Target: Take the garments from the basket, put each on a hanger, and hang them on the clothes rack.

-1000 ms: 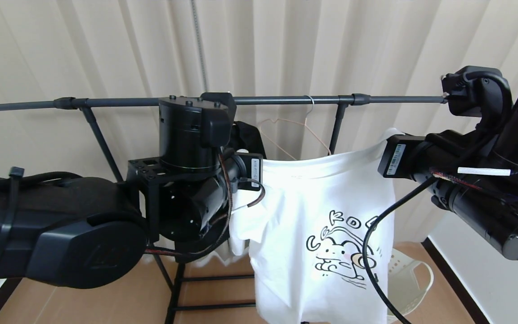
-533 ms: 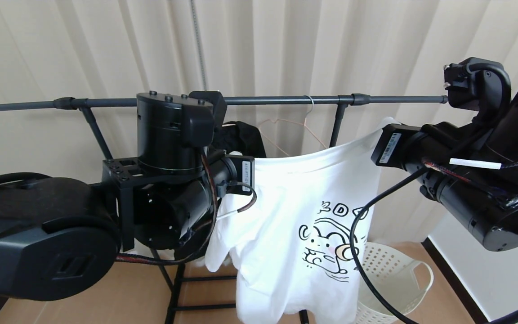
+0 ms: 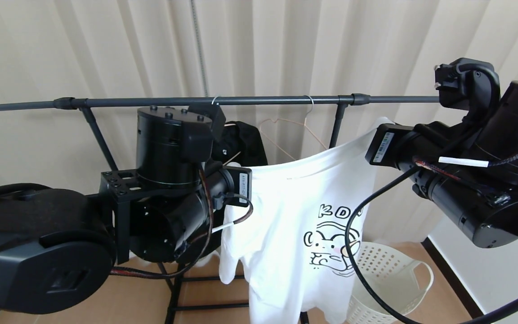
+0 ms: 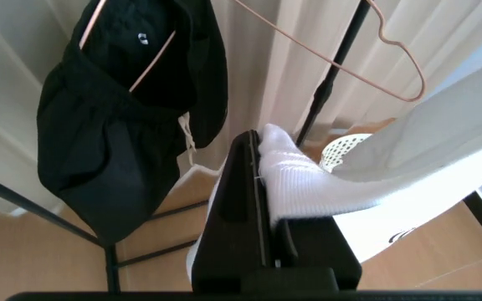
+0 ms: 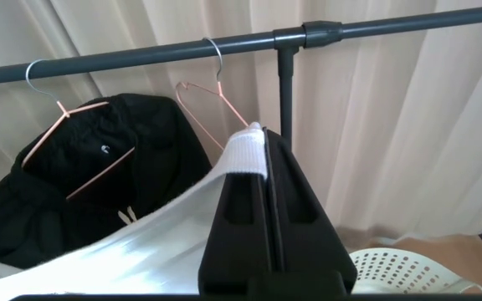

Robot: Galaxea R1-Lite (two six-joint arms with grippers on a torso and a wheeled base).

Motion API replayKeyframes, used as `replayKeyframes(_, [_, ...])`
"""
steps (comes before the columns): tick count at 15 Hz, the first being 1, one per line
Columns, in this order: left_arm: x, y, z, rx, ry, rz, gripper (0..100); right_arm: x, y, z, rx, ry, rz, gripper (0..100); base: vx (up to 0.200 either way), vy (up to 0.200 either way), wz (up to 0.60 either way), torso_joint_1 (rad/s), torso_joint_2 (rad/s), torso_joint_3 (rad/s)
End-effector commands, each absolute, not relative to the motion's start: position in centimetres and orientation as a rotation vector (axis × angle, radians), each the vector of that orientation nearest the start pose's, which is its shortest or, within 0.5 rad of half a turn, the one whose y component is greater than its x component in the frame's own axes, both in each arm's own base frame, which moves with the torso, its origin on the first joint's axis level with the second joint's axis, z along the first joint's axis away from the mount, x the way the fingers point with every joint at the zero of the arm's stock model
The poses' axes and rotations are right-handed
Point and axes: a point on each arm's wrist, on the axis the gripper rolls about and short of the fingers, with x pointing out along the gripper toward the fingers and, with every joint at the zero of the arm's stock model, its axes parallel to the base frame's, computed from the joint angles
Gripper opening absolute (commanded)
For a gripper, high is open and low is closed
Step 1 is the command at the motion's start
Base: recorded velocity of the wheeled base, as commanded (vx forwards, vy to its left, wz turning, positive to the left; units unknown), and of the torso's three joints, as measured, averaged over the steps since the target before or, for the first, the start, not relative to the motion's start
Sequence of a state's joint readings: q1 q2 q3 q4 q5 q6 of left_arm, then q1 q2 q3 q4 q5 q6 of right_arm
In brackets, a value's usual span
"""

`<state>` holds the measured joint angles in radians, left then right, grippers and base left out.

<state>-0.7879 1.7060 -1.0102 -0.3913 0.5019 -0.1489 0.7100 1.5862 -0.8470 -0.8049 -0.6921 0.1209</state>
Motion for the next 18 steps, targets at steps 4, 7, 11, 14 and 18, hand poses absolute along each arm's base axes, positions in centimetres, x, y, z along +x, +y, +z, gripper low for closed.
replayKeyframes(4, [23.0, -21.5, 21.5, 0.021, 0.261, -0.26, 0, 22.7, 17.6, 23.8, 0.15, -0.033, 0.019, 0, 0.0, 0.0, 0.0, 0.0, 0.0, 0.0])
replayKeyframes(7, [23.4, -21.2, 22.1, 0.041, 0.242, -0.256, 0, 22.7, 17.7, 23.5, 0.138, -0.022, 0.018, 0, 0.0, 0.0, 0.0, 0.0, 0.0, 0.0])
replayKeyframes(11, [25.2, -20.8, 23.4, 0.002, 0.215, -0.31, 0, 21.8, 18.1, 23.4, 0.129, -0.015, 0.047, 0, 0.0, 0.0, 0.0, 0.0, 0.0, 0.0])
replayKeyframes(14, [27.4, -20.4, 23.1, -0.005, 0.229, -0.394, 0, 21.4, 18.2, 23.2, -0.011, -0.002, 0.06, 0, 0.0, 0.0, 0.0, 0.0, 0.0, 0.0])
replayKeyframes(18, [29.4, -21.3, 23.2, 0.038, 0.201, -0.403, 0, 21.3, 18.0, 22.7, -0.122, 0.009, 0.059, 0, 0.0, 0.0, 0.0, 0.0, 0.0, 0.0])
